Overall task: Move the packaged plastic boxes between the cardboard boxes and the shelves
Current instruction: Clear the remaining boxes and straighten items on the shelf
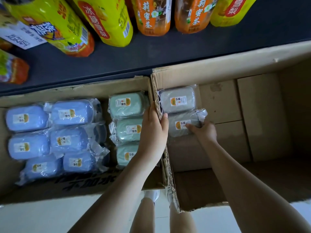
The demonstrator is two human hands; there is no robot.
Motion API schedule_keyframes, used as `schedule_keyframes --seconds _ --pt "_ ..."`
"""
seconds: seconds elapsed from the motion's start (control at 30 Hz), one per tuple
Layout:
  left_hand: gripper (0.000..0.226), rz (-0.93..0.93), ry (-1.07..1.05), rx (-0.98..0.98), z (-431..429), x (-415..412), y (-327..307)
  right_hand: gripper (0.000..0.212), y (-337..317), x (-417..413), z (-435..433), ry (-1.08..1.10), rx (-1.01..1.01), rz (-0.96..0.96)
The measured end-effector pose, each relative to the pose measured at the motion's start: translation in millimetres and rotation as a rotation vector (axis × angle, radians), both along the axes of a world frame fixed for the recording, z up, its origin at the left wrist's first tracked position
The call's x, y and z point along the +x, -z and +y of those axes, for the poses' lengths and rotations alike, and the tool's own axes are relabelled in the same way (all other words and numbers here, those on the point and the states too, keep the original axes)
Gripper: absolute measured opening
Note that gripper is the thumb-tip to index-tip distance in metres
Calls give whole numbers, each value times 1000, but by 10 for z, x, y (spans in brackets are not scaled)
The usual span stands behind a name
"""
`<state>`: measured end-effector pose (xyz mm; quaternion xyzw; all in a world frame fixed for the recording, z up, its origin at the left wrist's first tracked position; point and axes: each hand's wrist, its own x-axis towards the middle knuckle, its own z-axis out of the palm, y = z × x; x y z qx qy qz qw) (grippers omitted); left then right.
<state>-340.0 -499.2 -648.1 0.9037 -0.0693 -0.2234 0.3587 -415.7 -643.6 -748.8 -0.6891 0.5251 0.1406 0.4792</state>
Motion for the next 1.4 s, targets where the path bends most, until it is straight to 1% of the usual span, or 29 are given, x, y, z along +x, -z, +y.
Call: schedule_keyframes --seconds 0.07,0.2,0.27,0.3,0.33,0.4,0.43,0.5,0.57,0.63,0.7,0.83,0.9,0.93,1.0,1.1,1.2,1.3,1.4 --pt "45 7 -8 -18 1 -7 2 38 29 -10 -3 -33 -21 4" --pt "44 44 -3 -35 14 17 -7 51 1 -26 -50 -106 -25 24" --pt "39 62 25 -25 38 41 -30 57 -74 -79 -80 -182 -24 74" --pt "37 73 42 -8 54 48 -54 57 -126 -120 -89 -241 -51 130" --pt "37 87 58 19 79 54 -87 54 -193 -163 -98 -330 -95 205" --pt "39 105 98 82 165 44 -190 39 -376 -258 -113 -555 -185 358" --pt "40 105 122 107 227 27 -255 32 -512 -277 -113 -644 -198 399" --pt "39 101 189 138 367 -15 -418 31 -791 -276 -126 -752 -203 415" --pt "37 96 263 162 518 -42 -642 33 -1142 -221 -124 -795 -237 370" --pt "36 58 324 207 682 -48 -937 30 -1537 -129 -95 -843 -302 305" --pt "34 -20 387 269 860 -33 -1276 30 -1973 -46 -40 -941 -399 240" --pt "33 -216 489 423 1211 89 -2044 37 -2941 143 185 -1207 -685 132" --pt "34 -297 538 490 1404 137 -2450 36 -3418 206 381 -1299 -803 87" --pt "33 -358 558 524 1547 169 -2749 37 -3740 247 538 -1331 -871 48" --pt "33 -417 594 608 1645 222 -3069 37 -4081 326 708 -1381 -948 34" --pt "33 -580 564 644 2014 277 -3811 36 -4758 361 1132 -1330 -1092 -56" --pt "31 -704 548 632 2443 286 -4495 36 -5291 319 1602 -1282 -1249 -65" --pt "31 -820 574 639 2855 217 -5110 36 -5772 251 2067 -1276 -1267 -37" --pt "34 -902 583 626 3215 165 -5673 41 -6276 201 2454 -1225 -1257 -104"
